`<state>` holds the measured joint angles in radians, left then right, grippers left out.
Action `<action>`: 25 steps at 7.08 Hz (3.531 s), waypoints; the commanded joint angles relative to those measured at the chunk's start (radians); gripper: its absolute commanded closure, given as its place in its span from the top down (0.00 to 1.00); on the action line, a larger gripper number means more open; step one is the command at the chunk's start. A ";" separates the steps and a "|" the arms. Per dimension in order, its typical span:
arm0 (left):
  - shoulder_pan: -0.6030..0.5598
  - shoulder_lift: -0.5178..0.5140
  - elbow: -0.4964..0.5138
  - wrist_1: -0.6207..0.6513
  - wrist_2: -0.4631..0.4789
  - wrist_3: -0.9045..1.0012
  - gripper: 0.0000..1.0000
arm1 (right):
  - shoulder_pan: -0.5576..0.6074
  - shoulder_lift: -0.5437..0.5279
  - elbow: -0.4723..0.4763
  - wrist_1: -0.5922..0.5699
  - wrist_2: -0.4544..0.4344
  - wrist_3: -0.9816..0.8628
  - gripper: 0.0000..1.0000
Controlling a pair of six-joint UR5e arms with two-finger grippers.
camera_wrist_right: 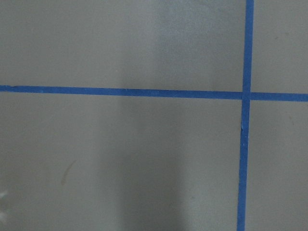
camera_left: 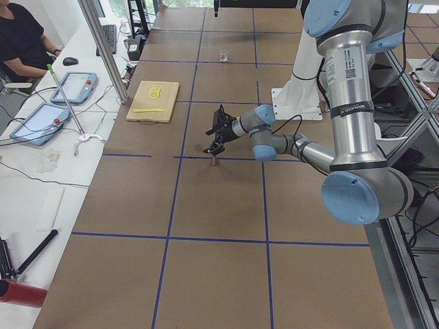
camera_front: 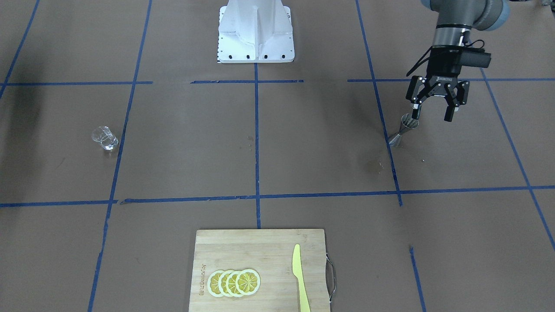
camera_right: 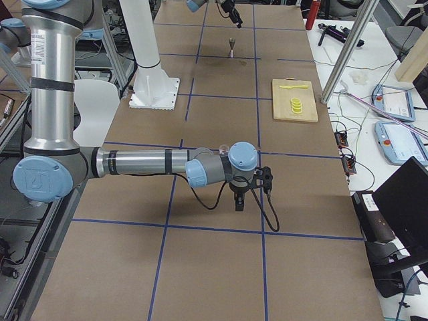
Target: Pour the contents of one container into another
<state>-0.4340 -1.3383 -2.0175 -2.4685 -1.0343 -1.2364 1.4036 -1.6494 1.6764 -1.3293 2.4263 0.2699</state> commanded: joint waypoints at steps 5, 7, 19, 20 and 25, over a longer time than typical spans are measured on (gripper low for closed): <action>0.276 0.007 0.097 0.040 0.442 -0.130 1.00 | 0.000 0.000 0.002 0.001 -0.001 0.000 1.00; 0.288 -0.027 0.152 0.040 0.460 -0.156 1.00 | 0.000 0.002 0.003 0.001 -0.003 0.000 1.00; 0.290 -0.170 0.362 0.016 0.609 -0.213 1.00 | 0.000 0.002 0.006 0.016 -0.010 -0.001 1.00; 0.290 -0.179 0.381 0.008 0.609 -0.212 0.99 | 0.000 0.002 0.009 0.016 -0.010 -0.001 1.00; 0.291 -0.191 0.415 -0.015 0.609 -0.209 0.85 | 0.000 0.000 0.012 0.016 -0.012 -0.001 1.00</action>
<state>-0.1428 -1.5239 -1.6043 -2.4818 -0.4249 -1.4454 1.4036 -1.6484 1.6881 -1.3131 2.4145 0.2681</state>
